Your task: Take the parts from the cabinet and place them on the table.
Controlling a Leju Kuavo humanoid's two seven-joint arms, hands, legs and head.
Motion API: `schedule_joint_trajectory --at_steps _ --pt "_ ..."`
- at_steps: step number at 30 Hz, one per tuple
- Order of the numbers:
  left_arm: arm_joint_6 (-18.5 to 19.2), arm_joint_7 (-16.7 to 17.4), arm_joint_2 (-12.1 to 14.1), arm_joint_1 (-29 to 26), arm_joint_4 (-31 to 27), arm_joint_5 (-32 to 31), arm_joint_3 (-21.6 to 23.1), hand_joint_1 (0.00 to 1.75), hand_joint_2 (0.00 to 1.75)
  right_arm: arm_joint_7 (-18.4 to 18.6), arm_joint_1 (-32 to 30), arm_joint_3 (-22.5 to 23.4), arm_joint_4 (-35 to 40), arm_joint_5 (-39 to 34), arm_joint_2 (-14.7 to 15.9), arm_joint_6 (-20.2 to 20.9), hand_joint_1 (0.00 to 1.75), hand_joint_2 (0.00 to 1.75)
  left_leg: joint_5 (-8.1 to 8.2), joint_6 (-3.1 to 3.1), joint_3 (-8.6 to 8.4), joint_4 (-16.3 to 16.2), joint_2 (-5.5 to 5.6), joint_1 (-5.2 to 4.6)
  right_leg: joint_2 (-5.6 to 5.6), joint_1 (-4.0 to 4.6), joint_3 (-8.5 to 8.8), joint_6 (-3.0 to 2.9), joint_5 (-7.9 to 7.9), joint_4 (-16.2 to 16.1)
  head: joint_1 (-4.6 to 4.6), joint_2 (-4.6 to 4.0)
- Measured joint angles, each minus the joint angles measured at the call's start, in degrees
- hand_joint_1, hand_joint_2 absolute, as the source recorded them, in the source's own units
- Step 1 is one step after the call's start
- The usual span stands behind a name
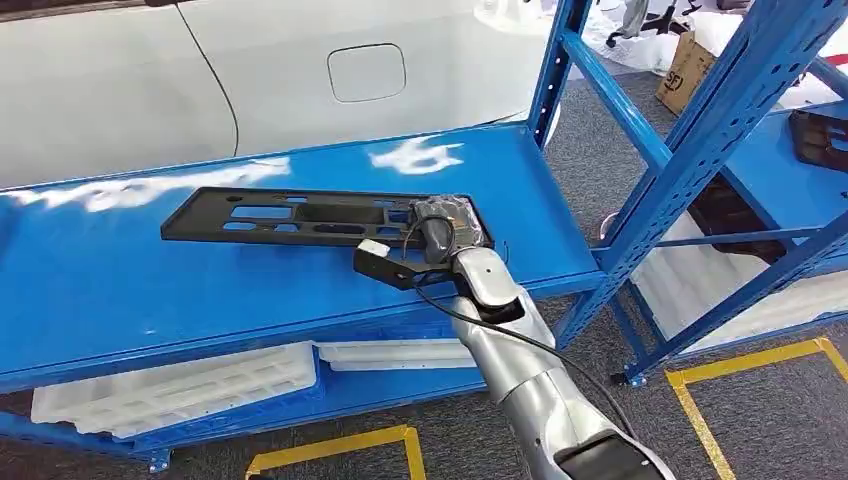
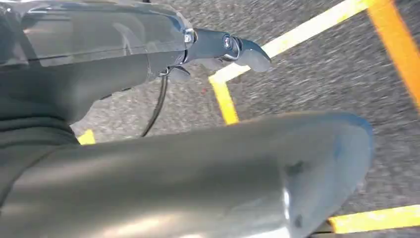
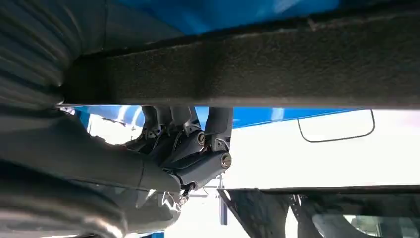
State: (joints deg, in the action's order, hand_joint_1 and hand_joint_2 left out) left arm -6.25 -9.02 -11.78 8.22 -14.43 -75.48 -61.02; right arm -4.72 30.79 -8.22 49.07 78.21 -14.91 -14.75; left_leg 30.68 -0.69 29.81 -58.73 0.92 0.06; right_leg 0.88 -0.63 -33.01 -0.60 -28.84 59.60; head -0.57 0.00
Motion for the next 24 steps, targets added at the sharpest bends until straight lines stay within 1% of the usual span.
schedule_joint_trajectory --at_steps 2,5,8,9,10,12,17,21,24 --pt "0.0 -2.5 0.0 0.0 0.0 0.9 0.0 0.0 0.0 0.1 -0.7 0.2 0.5 0.2 0.2 -0.4 1.75 1.75 0.0 0.0 -0.01 0.0 0.0 0.0 0.0 0.0 0.0 0.0 0.0 0.0 0.0 0.0" --pt "2.0 -10.5 0.0 0.3 0.0 4.1 -0.4 0.0 0.0 0.2 -2.5 0.7 2.5 0.3 1.0 -1.4 1.75 1.75 0.0 0.0 -0.03 0.0 0.03 0.0 -0.01 0.0 0.05 0.0 0.0 0.0 0.0 0.0" --pt "1.9 -15.6 -0.3 0.7 0.0 5.2 -0.7 0.0 0.0 0.5 -4.4 1.1 4.7 0.6 1.7 -2.0 1.75 1.75 0.0 0.0 -0.07 0.0 0.01 -0.01 -0.01 0.0 0.09 0.0 0.0 0.0 -0.02 0.0" --pt "1.8 -17.9 -0.5 1.0 0.0 5.8 -0.7 0.0 0.0 0.8 -5.7 1.4 6.3 0.9 2.2 -2.0 1.75 1.75 0.0 0.0 -0.07 0.0 0.04 -0.01 -0.02 0.0 0.14 0.0 0.0 0.0 0.0 0.0" --pt "2.3 -18.7 -0.5 1.2 0.0 6.5 -0.7 0.0 0.0 0.8 -6.4 1.6 7.1 1.0 2.5 -2.0 1.75 1.75 0.0 0.0 -0.09 0.0 0.01 -0.01 -0.01 0.0 0.14 0.0 0.0 0.0 0.0 0.0" --pt "3.3 -19.4 -0.5 1.5 0.0 8.0 -1.1 0.0 0.0 0.7 -7.4 1.9 8.5 1.2 3.0 -1.8 1.75 1.75 0.01 0.0 -0.11 0.0 -0.04 -0.01 0.01 -0.01 0.15 0.0 0.01 0.0 -0.02 0.0" --pt "7.1 -19.1 -0.5 1.9 0.0 10.2 -2.0 0.0 0.0 0.3 -8.1 1.9 9.6 1.4 3.7 -1.6 1.75 1.75 0.0 0.0 -0.18 0.0 -0.02 0.0 0.01 0.0 0.2 0.0 0.03 0.0 0.0 0.0" --pt "6.7 -17.8 -0.5 1.9 0.0 10.5 -2.1 0.0 0.0 0.3 -8.1 1.8 9.9 1.4 3.9 -1.6 1.75 1.75 0.0 0.0 -0.21 0.0 -0.02 0.0 0.01 0.01 0.23 0.0 0.03 0.0 -0.02 0.0" --pt "5.7 -17.5 -0.5 1.9 0.0 10.3 -1.9 0.0 0.0 0.3 -8.4 1.8 10.6 1.5 4.0 -1.5 1.75 1.75 0.0 0.0 -0.22 0.0 -0.01 0.0 0.01 0.01 0.24 0.0 0.03 0.0 -0.02 0.0"
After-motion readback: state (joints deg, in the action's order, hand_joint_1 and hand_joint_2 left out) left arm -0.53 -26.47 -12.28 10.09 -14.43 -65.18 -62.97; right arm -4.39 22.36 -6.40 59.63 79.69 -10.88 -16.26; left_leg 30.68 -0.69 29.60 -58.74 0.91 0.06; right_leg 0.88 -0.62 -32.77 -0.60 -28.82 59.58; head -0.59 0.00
